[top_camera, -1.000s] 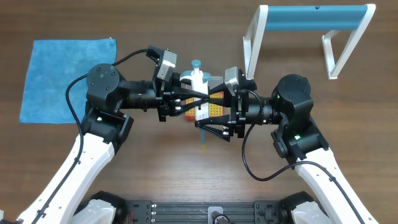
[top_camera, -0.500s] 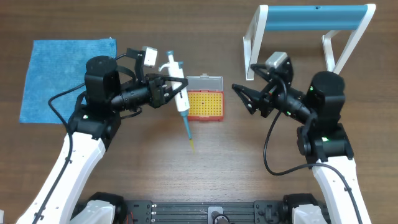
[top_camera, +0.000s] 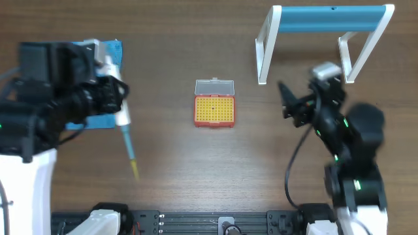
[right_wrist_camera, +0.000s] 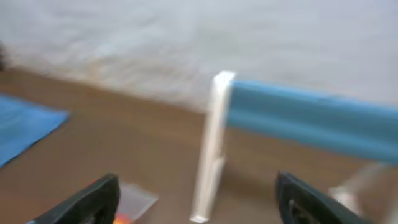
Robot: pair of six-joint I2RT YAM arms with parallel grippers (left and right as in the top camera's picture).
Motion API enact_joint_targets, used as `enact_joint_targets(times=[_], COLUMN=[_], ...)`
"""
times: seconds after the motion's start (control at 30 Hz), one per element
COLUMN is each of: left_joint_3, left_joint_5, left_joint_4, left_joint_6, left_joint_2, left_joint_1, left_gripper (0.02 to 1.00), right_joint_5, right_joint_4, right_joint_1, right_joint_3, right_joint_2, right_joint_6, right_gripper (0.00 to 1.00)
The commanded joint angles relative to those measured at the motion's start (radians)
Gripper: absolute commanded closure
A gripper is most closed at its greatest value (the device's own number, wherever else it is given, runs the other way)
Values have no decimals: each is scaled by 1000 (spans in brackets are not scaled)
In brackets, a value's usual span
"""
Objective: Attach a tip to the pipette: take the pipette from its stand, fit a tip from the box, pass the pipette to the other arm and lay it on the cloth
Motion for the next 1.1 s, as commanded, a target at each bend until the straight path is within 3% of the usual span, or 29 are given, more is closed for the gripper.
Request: enact_joint_targets(times=[0.03, 0.13, 0.23, 0.3, 0.4, 0.6, 0.8, 0.93, 1.1], left_joint_3=[235, 301, 311, 312, 312, 312, 315, 315, 315], left_joint_5=[-82, -145, -159, -157, -201, -269, -272, -298, -306], left_joint_4=[-134, -137, -85, -46, 16, 69, 142, 213, 254], left_joint_6=[206, 262, 311, 330, 380, 473, 501, 513, 516], left_joint_2=[241, 386, 530, 610, 734, 805, 805, 816, 922], left_joint_1=[92, 98, 111, 122, 141, 225, 362, 385, 377], left_gripper=[993, 991, 991, 993, 993, 991, 991, 991, 991], right_joint_5=[309, 325, 474, 483, 520, 525, 492, 402, 418], right_joint_4=[-111, -212, -359, -459, -447, -228, -136, 275, 237], right_joint_1=[0, 0, 0, 0, 0, 0, 0, 0, 0], right_joint_3=[-3, -67, -129, -131, -139, -393, -544, -776, -769], right_joint_2=[-288, -410, -431, -431, -433, -573, -690, -710, -702], right_joint_6=[-13, -12, -12, 3, 19, 87, 71, 102, -2], right_gripper=[152, 150, 150, 150, 148, 148, 148, 150, 143])
